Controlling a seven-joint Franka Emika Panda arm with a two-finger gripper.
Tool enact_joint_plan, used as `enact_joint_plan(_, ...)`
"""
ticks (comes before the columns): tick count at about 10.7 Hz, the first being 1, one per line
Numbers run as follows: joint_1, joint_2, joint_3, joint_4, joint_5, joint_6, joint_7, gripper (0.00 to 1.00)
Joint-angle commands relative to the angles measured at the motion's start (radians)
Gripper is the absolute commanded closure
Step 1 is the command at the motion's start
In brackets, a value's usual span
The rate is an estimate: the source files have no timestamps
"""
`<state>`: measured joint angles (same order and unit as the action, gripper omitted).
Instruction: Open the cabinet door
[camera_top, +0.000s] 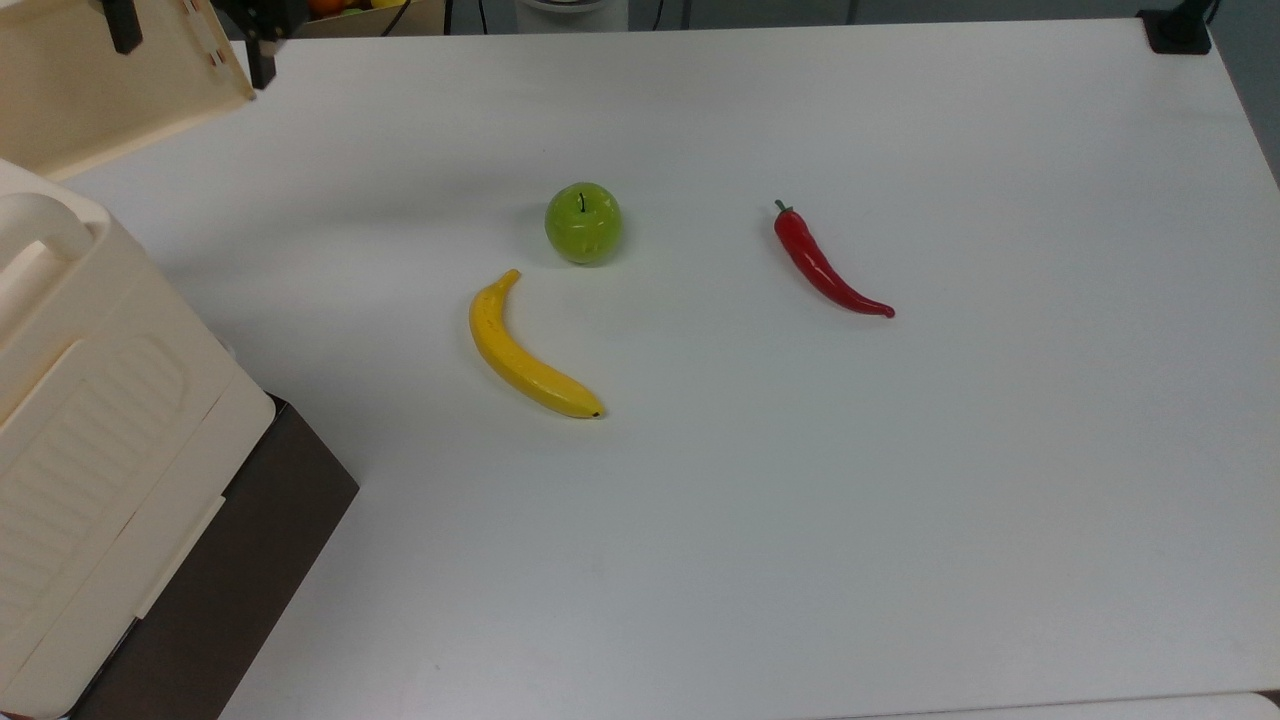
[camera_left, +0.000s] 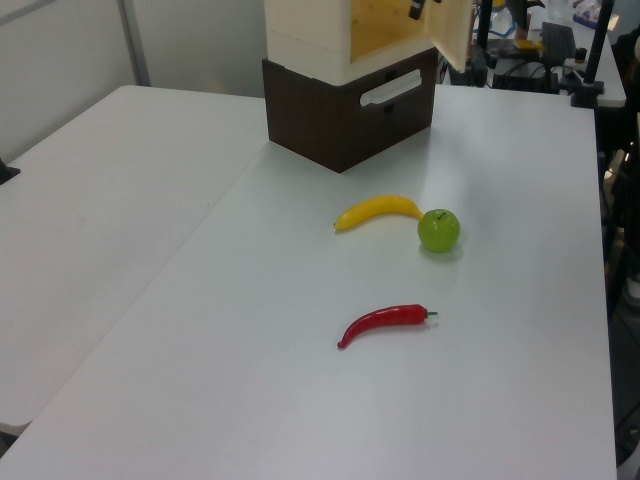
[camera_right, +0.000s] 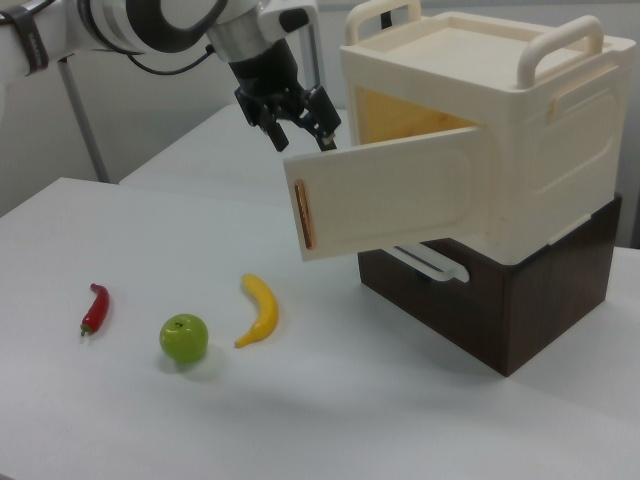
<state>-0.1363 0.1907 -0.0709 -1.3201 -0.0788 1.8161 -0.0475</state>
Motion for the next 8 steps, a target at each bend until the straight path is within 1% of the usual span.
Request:
enact_joint_plan(1, -0.051, -0.030, -0.009, -0.005, 0.045, -0.127, -0.126, 0.00)
enact_joint_plan(2, -0.052, -0.031, -0.009, -0.005, 0.045, -0.151, -0.147, 0.00)
enact_joint_plan(6, -0.042, -0.039, -0.007, -0.007, 0.054, -0.182, -0.137, 0.00)
enact_joint_plan(8, -0.026, -0.056, 0.011, -0.016, 0.108, -0.190, -0.074, 0.00)
